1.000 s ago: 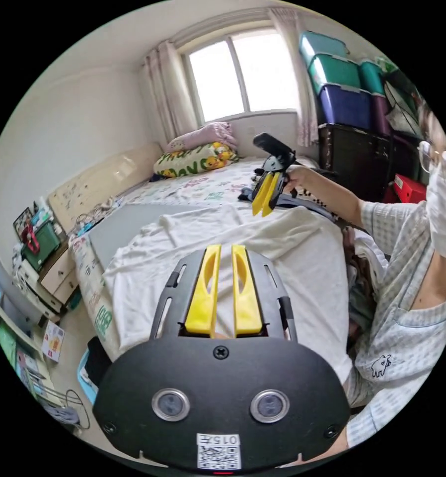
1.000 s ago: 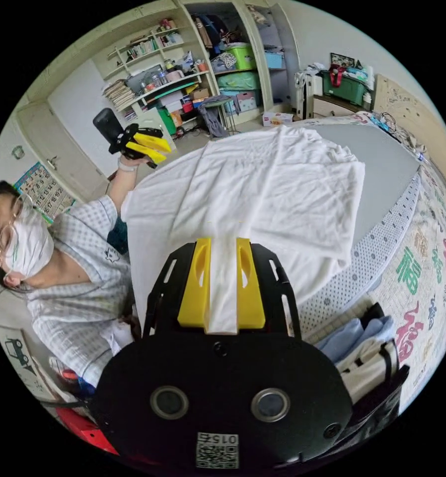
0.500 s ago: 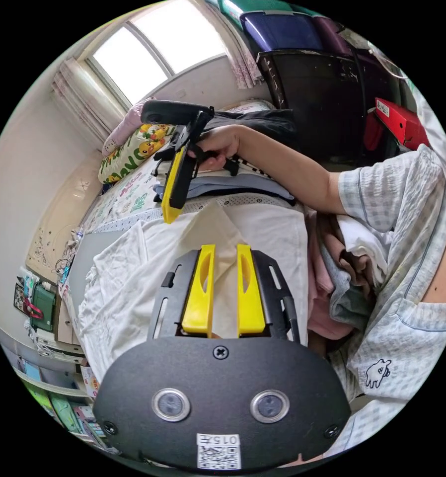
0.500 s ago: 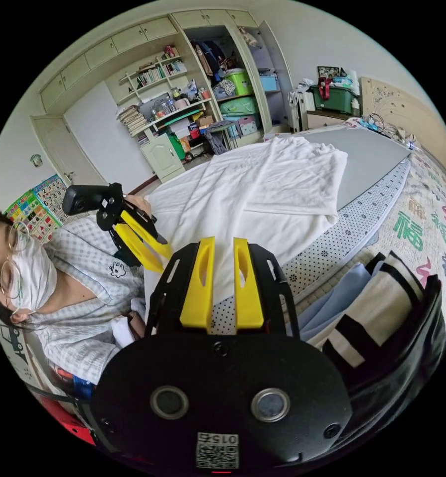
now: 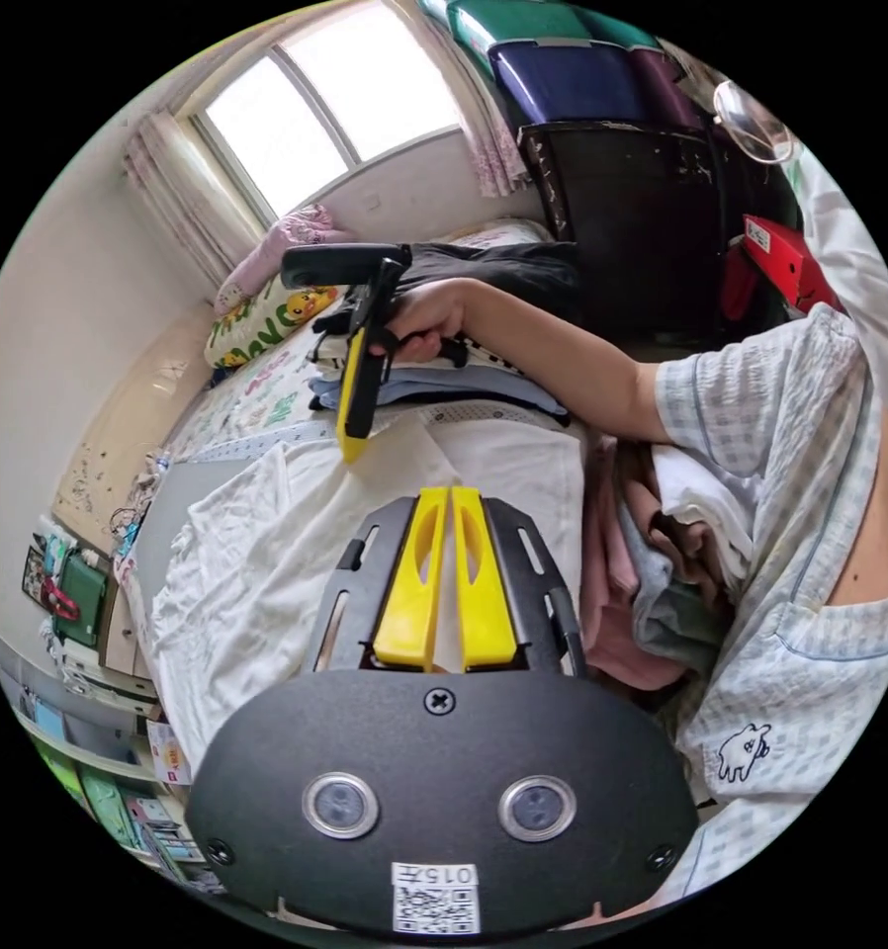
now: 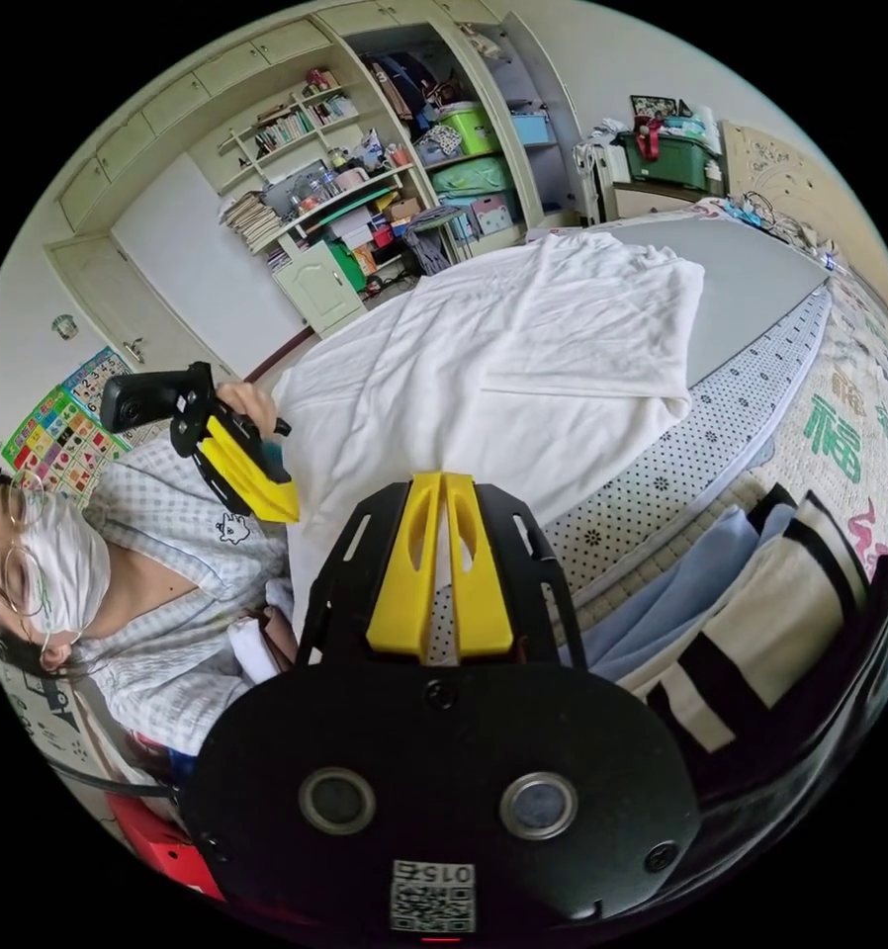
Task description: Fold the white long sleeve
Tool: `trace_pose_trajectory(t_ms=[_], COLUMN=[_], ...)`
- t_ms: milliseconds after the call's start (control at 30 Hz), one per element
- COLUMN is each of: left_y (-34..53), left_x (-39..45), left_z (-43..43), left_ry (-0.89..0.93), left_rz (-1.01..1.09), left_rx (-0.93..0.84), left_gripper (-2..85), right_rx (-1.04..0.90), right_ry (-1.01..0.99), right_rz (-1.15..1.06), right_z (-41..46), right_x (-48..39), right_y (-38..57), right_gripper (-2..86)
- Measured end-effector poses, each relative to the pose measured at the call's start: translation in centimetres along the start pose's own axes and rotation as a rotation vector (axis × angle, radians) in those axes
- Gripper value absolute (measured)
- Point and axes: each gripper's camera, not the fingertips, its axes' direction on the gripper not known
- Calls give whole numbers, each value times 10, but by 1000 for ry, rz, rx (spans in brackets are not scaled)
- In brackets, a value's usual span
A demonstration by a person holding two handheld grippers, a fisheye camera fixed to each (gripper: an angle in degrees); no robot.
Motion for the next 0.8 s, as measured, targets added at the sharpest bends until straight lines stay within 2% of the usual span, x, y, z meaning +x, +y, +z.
trace_pose_trajectory(t_ms=[67, 167, 233, 367, 567, 800], left_y=[1, 8, 13, 24, 51, 94], left_x=[-3, -6, -7, 10, 41, 62], left_z=[7, 28, 34, 40, 54, 78], left_ry=[9, 12, 62, 52, 34, 64], left_rz=[-16, -41, -52, -36, -23, -74], left_rx=[-25, -66, -54, -55, -56, -43], left_gripper=[60, 60, 35, 13, 7, 8], right_rx=[4, 4, -9, -15, -71, -68], right_ry=[-8, -37, -28, 0, 76, 55], right_rz=[11, 4, 4, 9, 32, 50], right_z=[-1, -1, 1, 2, 12, 14], right_x=[4, 6, 5, 2, -6, -10], right_y=[0, -1, -3, -5, -11, -14], right_gripper=[40, 56, 42, 6, -3, -4])
